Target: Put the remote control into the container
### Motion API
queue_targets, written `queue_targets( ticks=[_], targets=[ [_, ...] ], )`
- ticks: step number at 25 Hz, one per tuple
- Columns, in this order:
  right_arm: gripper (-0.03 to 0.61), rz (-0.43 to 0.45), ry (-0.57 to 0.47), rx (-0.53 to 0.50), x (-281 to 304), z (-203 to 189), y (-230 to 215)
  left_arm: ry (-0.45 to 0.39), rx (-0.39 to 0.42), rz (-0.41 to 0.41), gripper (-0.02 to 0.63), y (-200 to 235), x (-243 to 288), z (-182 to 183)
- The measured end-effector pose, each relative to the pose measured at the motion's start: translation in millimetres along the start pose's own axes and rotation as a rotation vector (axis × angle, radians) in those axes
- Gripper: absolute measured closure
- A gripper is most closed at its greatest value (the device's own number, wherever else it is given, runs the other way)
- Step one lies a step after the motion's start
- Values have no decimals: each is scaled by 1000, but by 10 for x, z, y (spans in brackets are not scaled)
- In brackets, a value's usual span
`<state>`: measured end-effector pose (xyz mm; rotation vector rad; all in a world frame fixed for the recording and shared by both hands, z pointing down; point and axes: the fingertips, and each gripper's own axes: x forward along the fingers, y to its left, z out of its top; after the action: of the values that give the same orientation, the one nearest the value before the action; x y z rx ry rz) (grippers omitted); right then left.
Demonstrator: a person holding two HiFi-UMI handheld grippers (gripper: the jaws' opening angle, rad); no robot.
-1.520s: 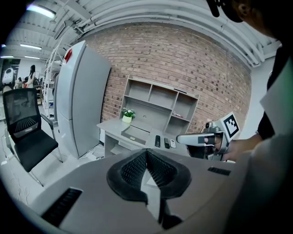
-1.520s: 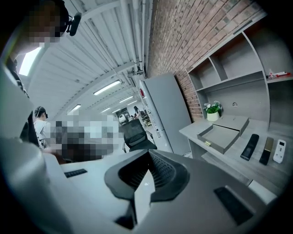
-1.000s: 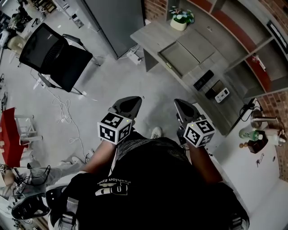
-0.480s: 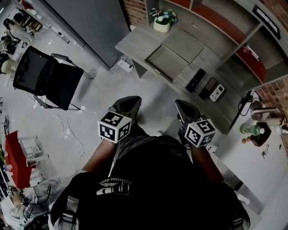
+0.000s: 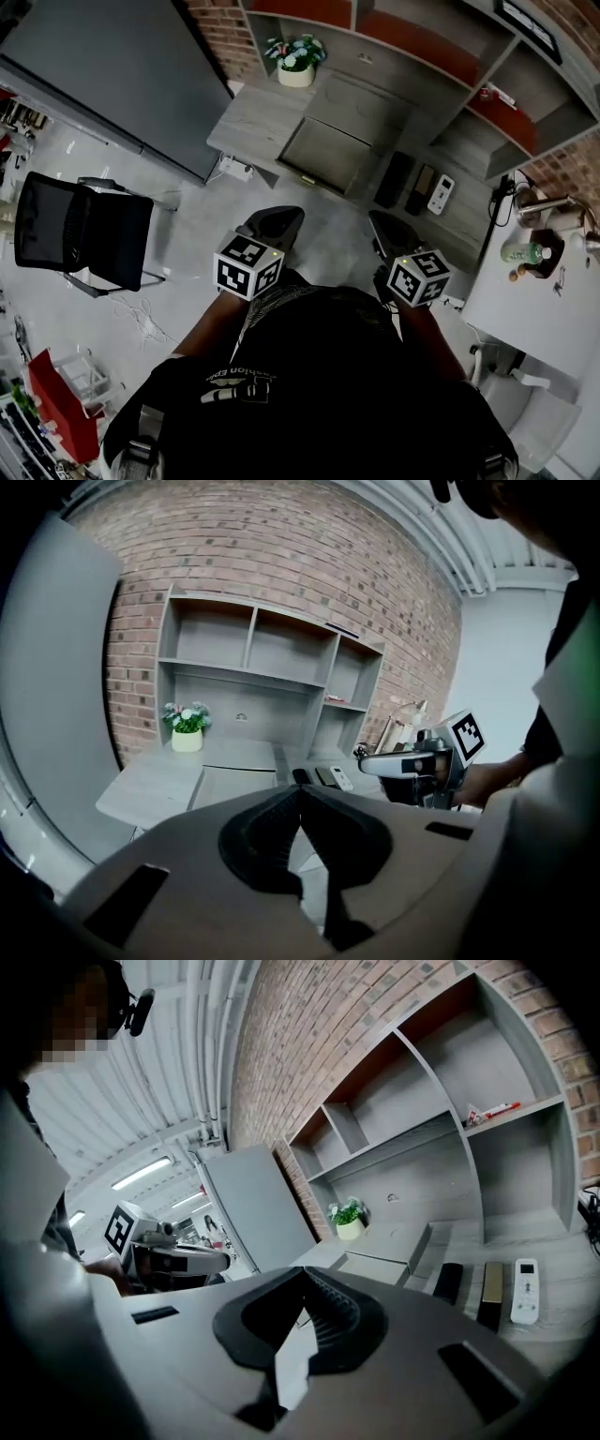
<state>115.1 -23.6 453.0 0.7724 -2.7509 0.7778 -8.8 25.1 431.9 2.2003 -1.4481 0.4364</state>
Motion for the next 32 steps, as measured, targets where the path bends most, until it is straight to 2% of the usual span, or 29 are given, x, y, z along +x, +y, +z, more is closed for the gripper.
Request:
queue_targets(
  ticks=[5,10,14,19,24,32],
  targets=[
    [571,-126,-44,39,270,211,-29,14,56,-115,607,414,173,325],
    [571,-236,-60,78,590,269,58,42,99,-216,607,819,290,462],
    [571,-291,-67,96,959,312,124,64,121,-261,607,1211,368,499],
    [571,-354,-83,124,1235,317,298,96,153,-350,607,1494,440,538],
    [571,-429,-110,139,1341,326,394,94,202,-423,607,1626,546,680],
    [571,-547,-146,158,1206,315,397,114,234,-527,607,1542,615,669]
  ],
)
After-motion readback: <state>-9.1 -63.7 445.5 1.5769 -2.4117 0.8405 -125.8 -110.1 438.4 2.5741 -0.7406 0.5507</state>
